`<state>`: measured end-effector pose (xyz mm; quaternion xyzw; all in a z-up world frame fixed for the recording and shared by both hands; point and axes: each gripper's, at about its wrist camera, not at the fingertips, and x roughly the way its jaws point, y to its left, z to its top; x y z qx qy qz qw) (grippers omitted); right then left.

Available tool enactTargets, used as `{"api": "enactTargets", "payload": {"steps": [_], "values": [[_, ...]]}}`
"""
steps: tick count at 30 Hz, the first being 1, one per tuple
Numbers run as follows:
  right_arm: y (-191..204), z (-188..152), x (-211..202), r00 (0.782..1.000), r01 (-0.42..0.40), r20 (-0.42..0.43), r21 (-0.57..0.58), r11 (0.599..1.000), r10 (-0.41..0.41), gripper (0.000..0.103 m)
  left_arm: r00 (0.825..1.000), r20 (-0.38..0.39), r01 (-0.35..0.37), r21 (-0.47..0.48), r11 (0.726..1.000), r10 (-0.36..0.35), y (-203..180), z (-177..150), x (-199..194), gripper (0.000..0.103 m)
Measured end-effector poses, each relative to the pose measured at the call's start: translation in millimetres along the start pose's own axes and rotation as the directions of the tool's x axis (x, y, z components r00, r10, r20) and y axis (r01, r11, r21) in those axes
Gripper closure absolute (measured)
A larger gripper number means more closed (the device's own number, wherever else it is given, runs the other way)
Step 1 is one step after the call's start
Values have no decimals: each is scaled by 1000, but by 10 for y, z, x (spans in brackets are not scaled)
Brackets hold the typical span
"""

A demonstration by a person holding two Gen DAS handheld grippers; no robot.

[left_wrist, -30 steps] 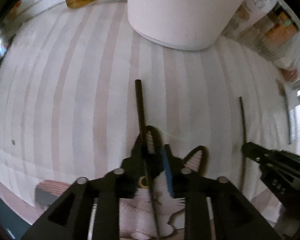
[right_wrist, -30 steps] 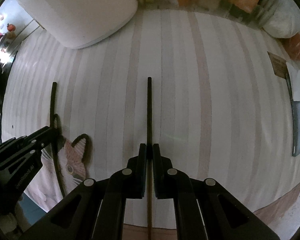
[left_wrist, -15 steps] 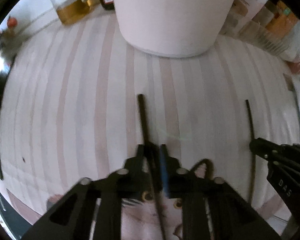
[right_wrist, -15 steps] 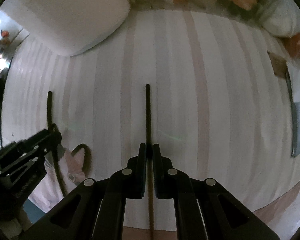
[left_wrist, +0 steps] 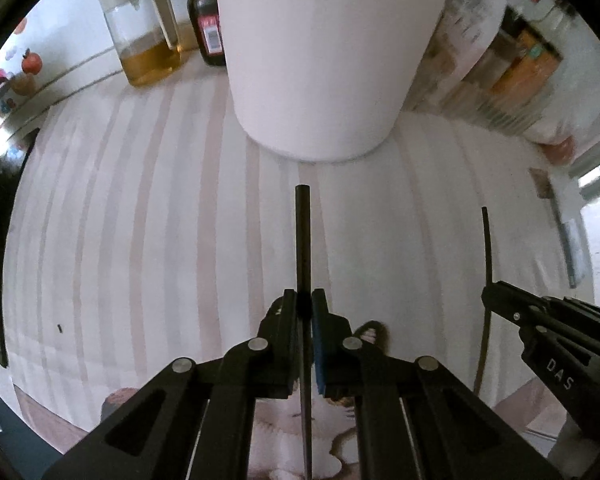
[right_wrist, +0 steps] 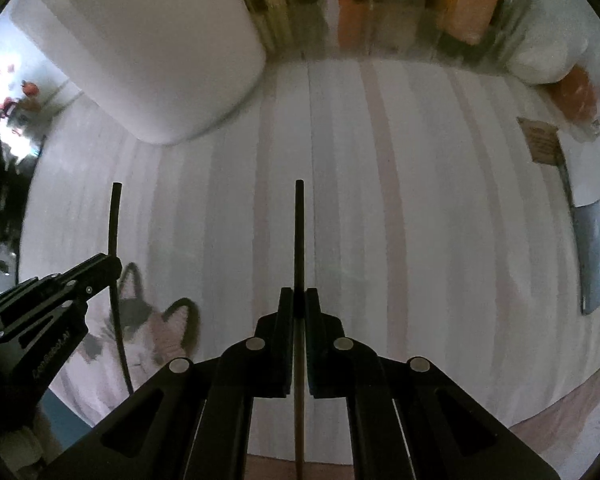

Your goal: Organize utensils

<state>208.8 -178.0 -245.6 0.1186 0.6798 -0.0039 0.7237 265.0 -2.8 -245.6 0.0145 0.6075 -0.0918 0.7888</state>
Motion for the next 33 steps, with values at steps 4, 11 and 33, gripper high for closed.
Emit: {"api": "enactTargets", "payload": {"steps": [4, 11, 33], "values": [[-40, -21, -245, 997, -25, 68, -5, 1000, 25, 98, 999, 47, 14, 5, 1000, -15, -7, 26, -336, 99], [228, 27, -472, 984, -50, 170, -19, 999, 53, 98, 991, 132, 31, 15, 999, -32, -14, -85, -759, 99], [611, 456, -889, 887, -74, 450, -75, 994, 100, 99, 954, 299, -6, 54, 999, -10, -165, 231, -1295, 99]]}}
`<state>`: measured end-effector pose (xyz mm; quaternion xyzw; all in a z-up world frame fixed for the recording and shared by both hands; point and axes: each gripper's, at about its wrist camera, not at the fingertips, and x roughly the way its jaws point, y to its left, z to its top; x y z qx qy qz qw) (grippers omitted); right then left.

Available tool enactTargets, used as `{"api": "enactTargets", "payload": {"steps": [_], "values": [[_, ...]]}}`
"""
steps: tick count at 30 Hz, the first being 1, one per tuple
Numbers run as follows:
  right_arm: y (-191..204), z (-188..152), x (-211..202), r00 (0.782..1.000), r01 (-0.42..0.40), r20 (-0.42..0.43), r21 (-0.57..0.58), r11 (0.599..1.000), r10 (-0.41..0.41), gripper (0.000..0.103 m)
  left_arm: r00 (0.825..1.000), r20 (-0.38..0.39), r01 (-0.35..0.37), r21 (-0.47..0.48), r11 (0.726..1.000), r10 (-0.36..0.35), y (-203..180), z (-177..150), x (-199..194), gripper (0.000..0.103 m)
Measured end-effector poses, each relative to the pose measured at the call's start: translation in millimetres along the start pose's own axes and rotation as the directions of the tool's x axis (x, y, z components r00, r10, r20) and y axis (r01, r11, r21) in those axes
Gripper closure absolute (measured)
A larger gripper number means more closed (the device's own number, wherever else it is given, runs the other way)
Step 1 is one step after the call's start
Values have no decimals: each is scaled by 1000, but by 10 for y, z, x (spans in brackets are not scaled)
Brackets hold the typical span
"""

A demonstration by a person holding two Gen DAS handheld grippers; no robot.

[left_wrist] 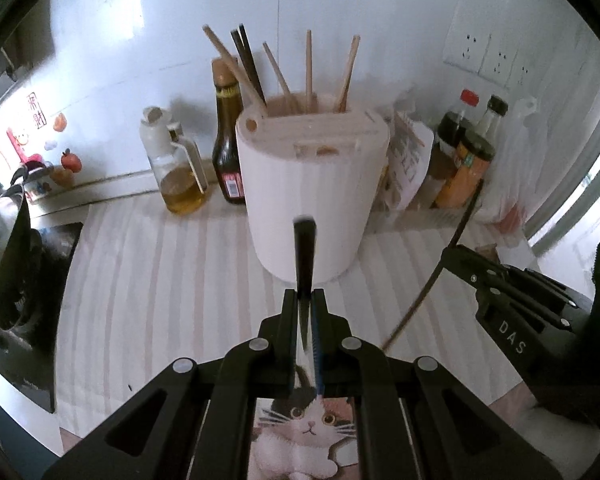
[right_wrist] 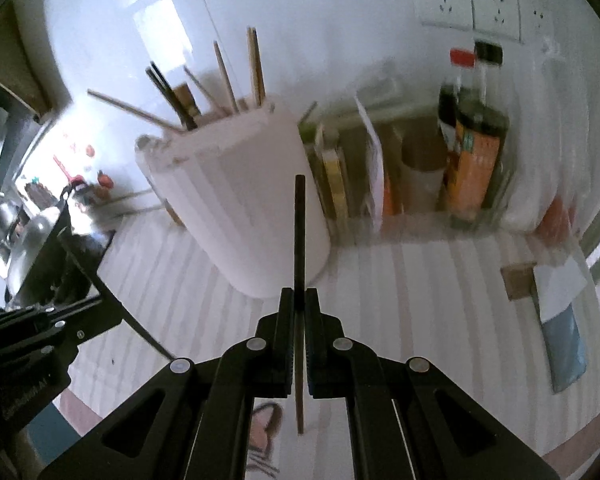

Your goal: Organize utensils

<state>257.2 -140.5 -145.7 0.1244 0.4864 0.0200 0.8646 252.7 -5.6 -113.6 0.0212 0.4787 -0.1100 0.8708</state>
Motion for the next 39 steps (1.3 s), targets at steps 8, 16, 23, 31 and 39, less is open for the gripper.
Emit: {"api": "enactTargets", "payload": {"steps": [8, 16, 23, 31, 39], "values": [[140, 317, -233, 993, -2, 117, -39, 999, 7, 103, 997, 81, -7, -9, 1000, 7, 31, 253, -226, 99], [125, 581, -293, 991, -79, 110, 9, 997, 78, 103, 987, 146, -60, -25, 998, 63, 84, 415, -348, 99], [-748, 231, 294, 981, -94, -108, 472, 877, 163, 97, 989, 111, -90, -80, 993, 99, 188, 414, -160, 99], [-1096, -70, 731, 954, 20, -258, 566, 824, 154, 86, 998, 36, -39, -124, 992, 43, 275, 367, -159, 99], [-925, -157, 667, 930, 1, -315, 518, 855, 190, 83, 993, -117, -7, -142, 990, -10, 298, 11, -307, 99]]}}
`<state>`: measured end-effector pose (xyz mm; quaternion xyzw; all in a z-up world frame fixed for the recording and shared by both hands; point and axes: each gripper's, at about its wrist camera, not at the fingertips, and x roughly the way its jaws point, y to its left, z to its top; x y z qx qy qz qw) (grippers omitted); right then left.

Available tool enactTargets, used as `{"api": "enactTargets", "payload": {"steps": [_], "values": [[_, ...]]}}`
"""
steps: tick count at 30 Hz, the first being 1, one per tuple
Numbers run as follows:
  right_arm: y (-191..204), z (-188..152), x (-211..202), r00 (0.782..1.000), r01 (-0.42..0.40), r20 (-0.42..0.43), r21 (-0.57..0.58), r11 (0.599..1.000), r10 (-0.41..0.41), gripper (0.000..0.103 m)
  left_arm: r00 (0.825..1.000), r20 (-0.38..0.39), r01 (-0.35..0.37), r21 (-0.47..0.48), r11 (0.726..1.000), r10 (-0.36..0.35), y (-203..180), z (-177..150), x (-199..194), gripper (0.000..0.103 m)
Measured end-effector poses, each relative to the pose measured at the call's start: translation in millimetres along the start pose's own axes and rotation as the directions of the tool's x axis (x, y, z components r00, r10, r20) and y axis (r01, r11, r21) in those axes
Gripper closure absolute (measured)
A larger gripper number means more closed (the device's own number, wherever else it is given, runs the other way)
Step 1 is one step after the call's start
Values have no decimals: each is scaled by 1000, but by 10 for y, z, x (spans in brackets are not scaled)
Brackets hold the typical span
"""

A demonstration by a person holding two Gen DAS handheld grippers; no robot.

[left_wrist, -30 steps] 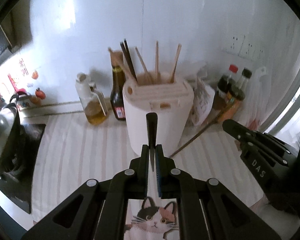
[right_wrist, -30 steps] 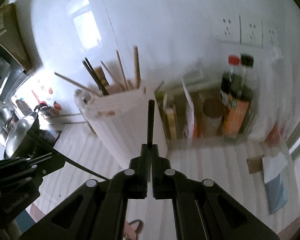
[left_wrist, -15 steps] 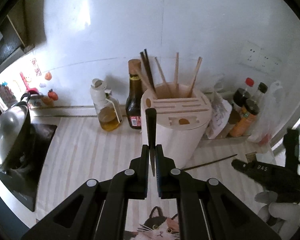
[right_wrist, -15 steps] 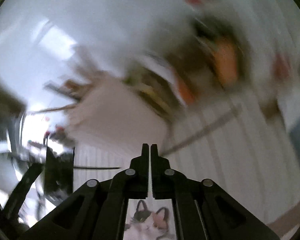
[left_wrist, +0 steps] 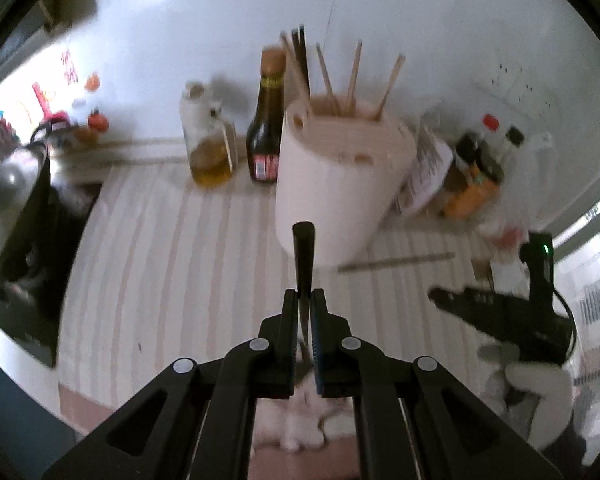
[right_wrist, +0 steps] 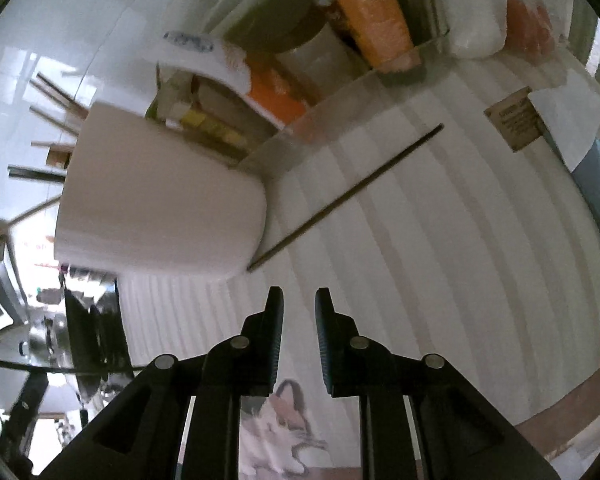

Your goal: Organize utensils

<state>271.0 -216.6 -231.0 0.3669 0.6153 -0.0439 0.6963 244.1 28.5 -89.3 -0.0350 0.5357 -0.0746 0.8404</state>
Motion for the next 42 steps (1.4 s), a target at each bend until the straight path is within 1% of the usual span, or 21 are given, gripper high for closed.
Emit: {"api": "enactTargets", "payload": {"steps": [2, 5, 6, 11, 12, 13, 14, 15, 16, 17, 20, 22, 25, 28, 30, 32, 33, 35, 36, 38, 42], "values": [[23, -56, 7, 1000, -10, -17, -12, 1000, 10, 78, 999, -52, 7, -15, 1000, -8, 7, -125, 8, 99], [42, -118, 56, 999, -9, -41, -39, 999, 7, 75, 995, -100, -14, -36, 999, 10, 16, -188, 163, 96], [43, -122, 81, 999, -4, -49, -50, 999, 2, 75, 994, -105, -21, -48, 999, 15, 33, -172, 246, 94], [-15, -72, 198, 997, 35, -66, -71, 997, -40, 73, 992, -100, -86, -96, 992, 77, 195, -6, 630, 92], [-35, -47, 200, 996, 50, -66, -77, 996, -55, 72, 991, -103, -91, -112, 989, 80, 244, 2, 656, 89], [-56, -22, 201, 996, 59, -65, -79, 995, -64, 72, 991, -104, -98, -130, 987, 84, 298, -3, 688, 84], [-80, 4, 199, 995, 73, -60, -80, 994, -78, 71, 990, -102, -112, -137, 984, 99, 340, -21, 718, 64], [-126, 41, 208, 994, 94, -56, -72, 993, -98, 69, 989, -101, -124, -139, 982, 110, 369, -38, 746, 37], [-164, 74, 218, 993, 102, -56, -60, 993, -105, 69, 987, -95, -138, -138, 981, 126, 399, -64, 795, 28], [-209, 109, 241, 992, 111, -55, -44, 993, -113, 68, 985, -92, -156, -138, 978, 144, 426, -95, 866, 24], [-320, 231, 349, 991, 129, -22, 45, 991, -128, 68, 979, -124, -176, -131, 976, 160, 482, -141, 1132, 24], [-337, 323, 434, 991, 128, 29, 110, 986, -132, 68, 973, -135, -201, -108, 974, 185, 504, -162, 1348, 24], [-325, 463, 560, 979, 153, 106, 197, 968, -177, 68, 966, -156, -221, -90, 971, 206, 551, -190, 1624, 24], [-293, 602, 701, 964, 188, 134, 265, 946, -229, 68, 960, -169, -238, -83, 968, 222, 589, -200, 1813, 24], [-216, 694, 799, 939, 268, 143, 266, 926, -313, 68, 961, -167, -238, -80, 968, 222, 596, -190, 1879, 24], [-96, 757, 865, 902, 359, 162, 237, 903, -401, 68, 962, -165, -234, -75, 969, 219, 593, -190, 1925, 24], [26, 793, 947, 862, 455, 154, 186, 871, -484, 68, 961, -165, -234, -67, 970, 220, 598, -187, 1949, 24], [232, 801, 1088, 788, 588, 164, 84, 804, -593, 71, 961, -170, -230, -59, 971, 217, 595, -190, 1983, 24], [309, 792, 1139, 775, 612, 172, 40, 790, -609, 82, 962, -171, -225, -57, 973, 213, 592, -194, 1999, 24], [398, 763, 1196, 757, 642, 183, -30, 766, -628, 86, 963, -174, -219, -53, 974, 206, 582, -198, 2011, 24], [484, 648, 1251, 750, 662, 179, -207, 721, -637, 90, 967, -172, -197, -44, 979, 187, 549, -180, 2020, 24]]}}
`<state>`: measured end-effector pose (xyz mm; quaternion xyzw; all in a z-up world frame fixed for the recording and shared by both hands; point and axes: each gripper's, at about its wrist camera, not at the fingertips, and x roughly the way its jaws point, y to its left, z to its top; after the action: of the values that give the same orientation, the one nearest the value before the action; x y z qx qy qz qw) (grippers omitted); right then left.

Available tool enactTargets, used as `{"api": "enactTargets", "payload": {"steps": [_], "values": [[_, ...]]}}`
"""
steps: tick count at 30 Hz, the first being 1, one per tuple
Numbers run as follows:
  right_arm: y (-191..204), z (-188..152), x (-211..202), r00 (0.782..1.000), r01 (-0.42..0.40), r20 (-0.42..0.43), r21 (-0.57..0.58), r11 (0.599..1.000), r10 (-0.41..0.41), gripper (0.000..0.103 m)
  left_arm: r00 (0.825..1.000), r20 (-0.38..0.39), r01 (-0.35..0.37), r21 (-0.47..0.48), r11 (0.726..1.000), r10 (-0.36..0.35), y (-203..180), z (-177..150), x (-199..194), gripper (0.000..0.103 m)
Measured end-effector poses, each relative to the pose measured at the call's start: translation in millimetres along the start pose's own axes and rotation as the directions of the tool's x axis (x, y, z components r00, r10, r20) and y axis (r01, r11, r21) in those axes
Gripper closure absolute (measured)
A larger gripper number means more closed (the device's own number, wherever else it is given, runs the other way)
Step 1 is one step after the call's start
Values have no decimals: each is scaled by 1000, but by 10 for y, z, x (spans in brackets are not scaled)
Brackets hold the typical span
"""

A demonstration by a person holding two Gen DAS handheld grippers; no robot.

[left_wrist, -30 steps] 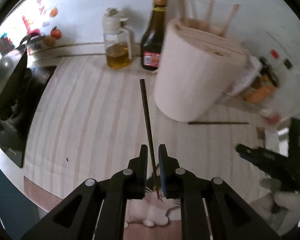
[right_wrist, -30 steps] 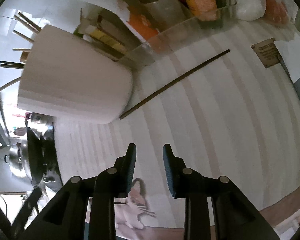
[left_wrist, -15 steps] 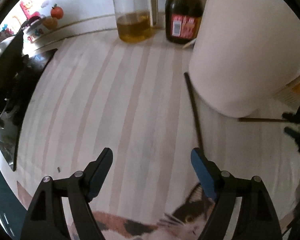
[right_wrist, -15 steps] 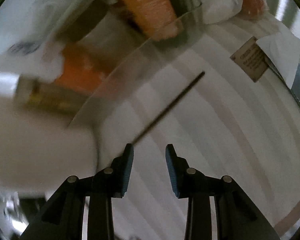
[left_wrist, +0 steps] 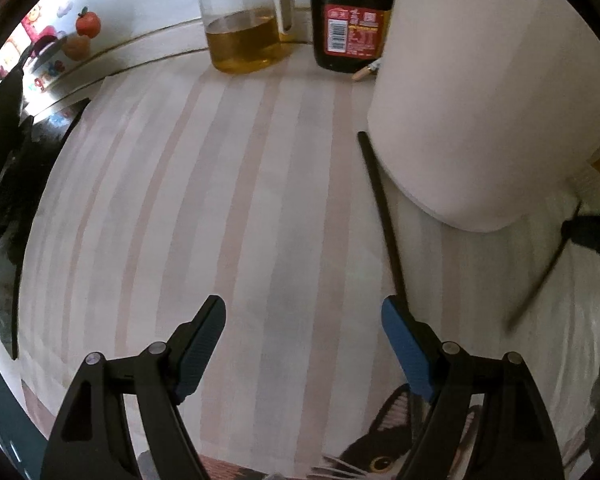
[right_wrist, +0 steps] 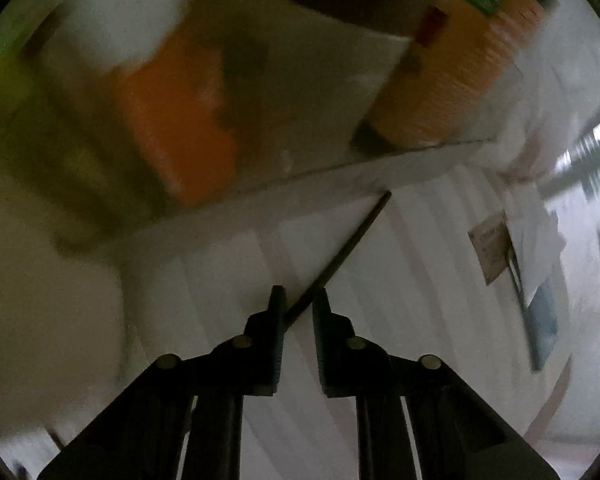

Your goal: Organize utensils

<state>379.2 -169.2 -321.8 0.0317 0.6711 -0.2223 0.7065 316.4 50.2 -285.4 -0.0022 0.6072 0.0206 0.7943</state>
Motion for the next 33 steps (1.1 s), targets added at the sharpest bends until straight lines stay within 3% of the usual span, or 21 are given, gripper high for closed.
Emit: {"api": "enactTargets", "payload": {"steps": [6, 13, 14, 16, 18, 20, 27, 33], "values": [[-22, -439, -92, 999, -35, -31, -189, 981, 29, 97, 999, -23, 34, 52, 998, -32, -163, -37, -5, 24], [-381, -858, -165, 982, -183, -78, -124, 975, 174, 97, 988, -99, 126, 82, 989, -118, -442, -59, 101, 27], [-414, -883, -162, 979, -197, -83, -115, 974, 188, 97, 988, -106, 121, 96, 988, -110, -495, -63, 129, 39], [-475, -935, -158, 973, -223, -91, -104, 969, 214, 97, 994, -79, 85, 130, 988, -75, -577, -57, 122, 50], [-529, -961, -144, 969, -237, -94, -102, 966, 228, 97, 996, -51, 75, 149, 986, -68, -634, -44, 100, 83], [-570, -977, -129, 967, -246, -98, -107, 963, 237, 97, 997, -52, 72, 161, 984, -65, -664, -30, 100, 96], [-690, -1166, -139, 959, -274, -108, -139, 952, 261, 97, 997, -67, 60, 172, 983, -49, -515, -313, 0, 98], [-755, -1449, -179, 941, -330, -150, -206, 921, 304, 97, 986, -158, 73, 129, 989, -53, -275, -794, -153, 99]]}}
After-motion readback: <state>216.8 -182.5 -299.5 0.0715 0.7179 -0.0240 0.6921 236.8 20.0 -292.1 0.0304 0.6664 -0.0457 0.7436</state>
